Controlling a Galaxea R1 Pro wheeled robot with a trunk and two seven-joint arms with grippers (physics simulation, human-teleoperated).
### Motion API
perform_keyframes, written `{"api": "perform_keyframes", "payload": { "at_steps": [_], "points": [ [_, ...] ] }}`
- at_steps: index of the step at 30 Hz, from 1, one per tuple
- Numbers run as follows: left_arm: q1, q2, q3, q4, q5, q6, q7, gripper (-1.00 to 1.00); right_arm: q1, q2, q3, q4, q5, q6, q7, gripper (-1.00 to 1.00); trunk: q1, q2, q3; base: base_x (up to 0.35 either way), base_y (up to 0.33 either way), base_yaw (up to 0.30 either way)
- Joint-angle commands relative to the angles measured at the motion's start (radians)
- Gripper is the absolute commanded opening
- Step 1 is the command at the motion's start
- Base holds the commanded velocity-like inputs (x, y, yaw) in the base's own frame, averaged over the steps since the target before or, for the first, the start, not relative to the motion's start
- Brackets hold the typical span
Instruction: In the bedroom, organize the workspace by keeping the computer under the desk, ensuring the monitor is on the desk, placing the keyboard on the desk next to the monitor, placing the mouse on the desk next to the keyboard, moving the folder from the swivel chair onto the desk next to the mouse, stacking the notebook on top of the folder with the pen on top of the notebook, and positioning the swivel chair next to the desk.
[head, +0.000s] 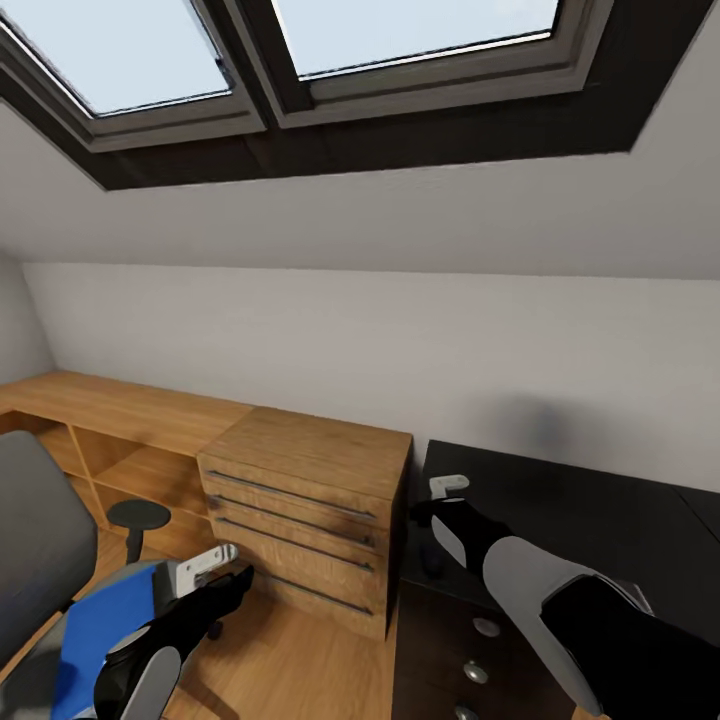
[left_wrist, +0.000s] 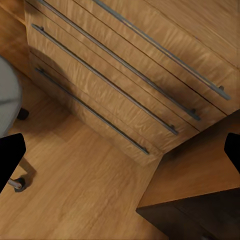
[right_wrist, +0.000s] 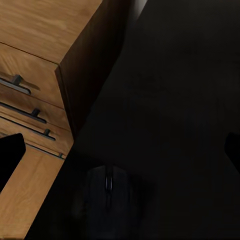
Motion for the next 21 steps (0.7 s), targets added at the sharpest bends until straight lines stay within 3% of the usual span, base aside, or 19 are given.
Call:
{"api": "perform_keyframes", "payload": {
  "at_steps": [1,16,21],
  "points": [
    [-0.001,0.000,0.000,-0.001,0.010,0.002,0.011,1.00,-0.001,0.000,0.008,-0.002,-0.008,0.009,-0.005,1.00,0.004,-0.008,-0.005,0.000,0.000,0.000],
    [-0.001,-0.002,0.003,-0.001,0.011,0.003,0.012,1.00,-0.001,0.000,0.009,-0.001,-0.009,0.024,-0.004,1.00,0.062,-0.113,-0.052,0.000,0.000,0.000],
    [-0.001,-0.002,0.005,-0.001,0.011,0.003,0.012,1.00,-0.001,0.000,0.007,0.000,-0.010,0.044,0.042,1.00,0.081,-0.148,-0.067,0.000,0.000,0.000]
  ]
}}
